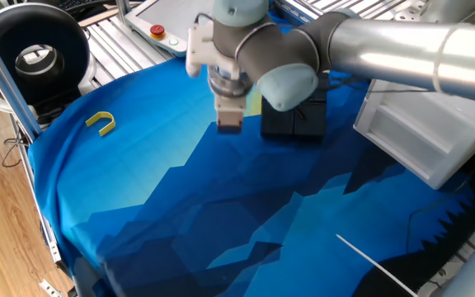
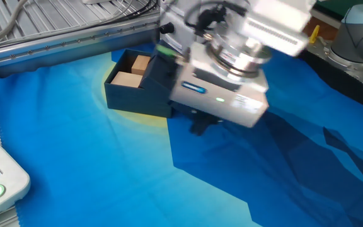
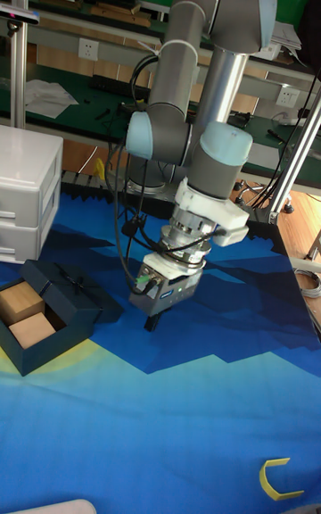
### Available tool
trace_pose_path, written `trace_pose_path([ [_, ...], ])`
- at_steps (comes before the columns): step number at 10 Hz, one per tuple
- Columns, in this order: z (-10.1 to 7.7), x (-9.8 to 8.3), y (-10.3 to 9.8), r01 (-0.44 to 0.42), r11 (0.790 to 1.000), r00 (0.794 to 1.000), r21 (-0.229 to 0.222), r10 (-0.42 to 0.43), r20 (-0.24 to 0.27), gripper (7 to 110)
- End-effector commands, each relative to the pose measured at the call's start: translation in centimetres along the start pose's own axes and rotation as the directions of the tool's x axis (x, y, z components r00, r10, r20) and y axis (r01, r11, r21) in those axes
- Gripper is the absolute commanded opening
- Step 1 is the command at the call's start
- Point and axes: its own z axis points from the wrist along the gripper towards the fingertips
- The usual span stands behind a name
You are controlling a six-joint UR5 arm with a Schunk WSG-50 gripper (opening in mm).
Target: Slide the outer casing onto the gift box
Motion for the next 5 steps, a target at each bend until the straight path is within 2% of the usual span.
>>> trace_pose_path([
  [1,2.3,2.2,4.2,0.053,0.997,0.995,-0.057,-0.057,-0.080,7],
  [3,1.8,4.7,4.6,0.108,0.991,0.986,-0.085,-0.117,-0.120,7],
  [5,1.2,6.6,4.5,0.137,0.987,0.981,-0.086,-0.148,-0.127,7],
])
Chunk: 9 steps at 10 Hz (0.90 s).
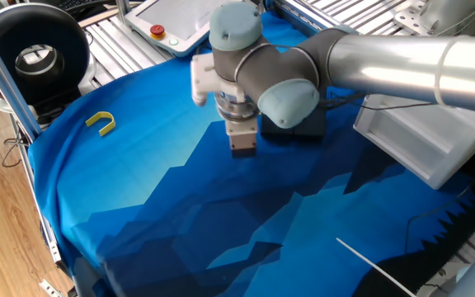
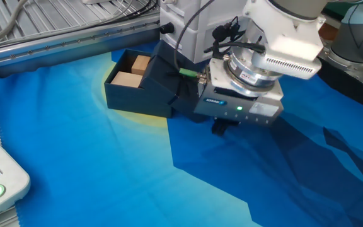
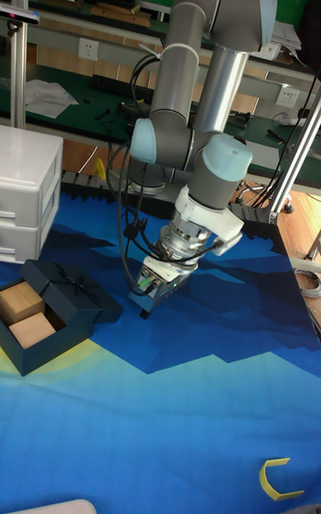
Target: Slide the outer casing onto the gift box
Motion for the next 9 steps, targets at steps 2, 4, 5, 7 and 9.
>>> trace_pose_path([
  [2,0.0,3.7,0.7,0.087,0.996,0.995,-0.010,-0.088,-0.055,7],
  [4,0.0,4.6,-0.3,0.079,0.997,0.994,0.010,-0.078,-0.079,7],
  [5,0.5,4.9,-0.3,0.030,1.000,0.996,0.007,-0.029,-0.090,7],
  [7,1.2,5.9,0.5,-0.005,0.999,0.992,-0.041,0.000,-0.127,7],
  [9,0.9,7.1,0.8,0.020,0.996,0.988,-0.092,-0.034,-0.153,7],
])
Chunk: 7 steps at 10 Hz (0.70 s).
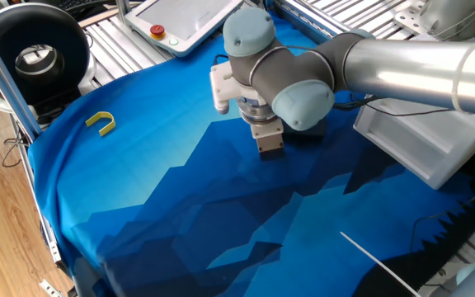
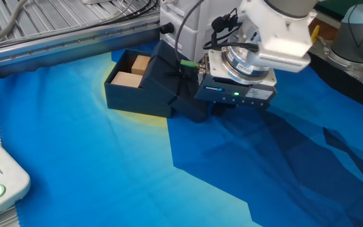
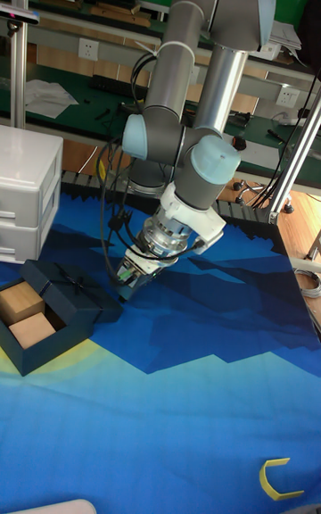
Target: Slide the outer casing onto the gift box
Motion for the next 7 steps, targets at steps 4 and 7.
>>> trace_pose_path([
  [4,0.1,3.1,0.1,0.046,0.997,0.995,-0.070,-0.051,-0.081,7],
  [7,0.4,3.4,0.5,0.060,0.994,0.993,-0.086,-0.068,-0.094,7],
])
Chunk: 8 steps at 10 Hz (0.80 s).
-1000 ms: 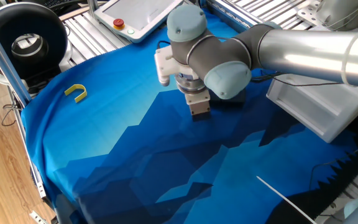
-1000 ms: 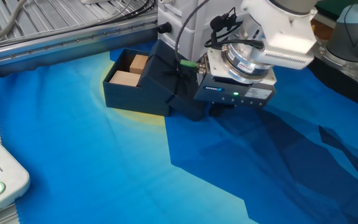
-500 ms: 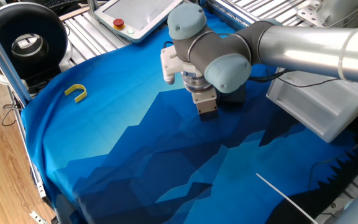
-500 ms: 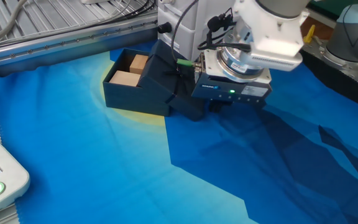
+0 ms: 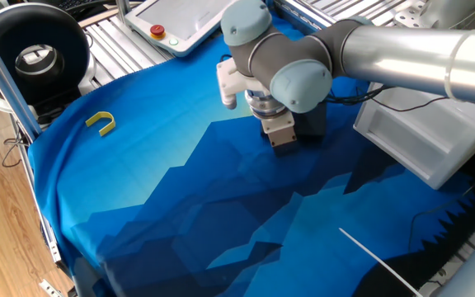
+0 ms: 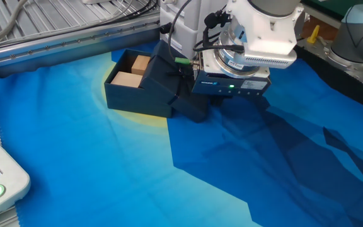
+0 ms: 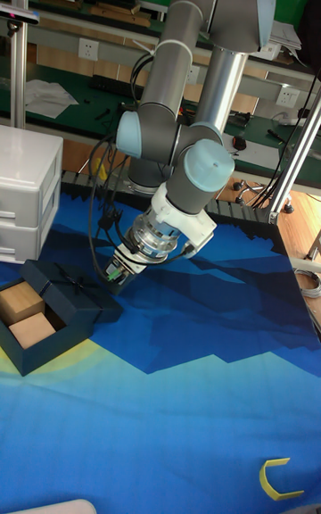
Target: Slide the outer casing onto the gift box
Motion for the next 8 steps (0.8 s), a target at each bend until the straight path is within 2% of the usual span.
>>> trace_pose_path([
  [1,0.3,0.4,0.3,0.006,1.000,1.000,-0.021,-0.006,-0.013,7],
  [4,0.3,0.2,-0.9,-0.025,0.999,0.999,0.020,0.025,-0.021,7],
  [8,-0.1,0.2,-1.7,-0.047,0.998,0.998,0.041,0.049,-0.033,7],
])
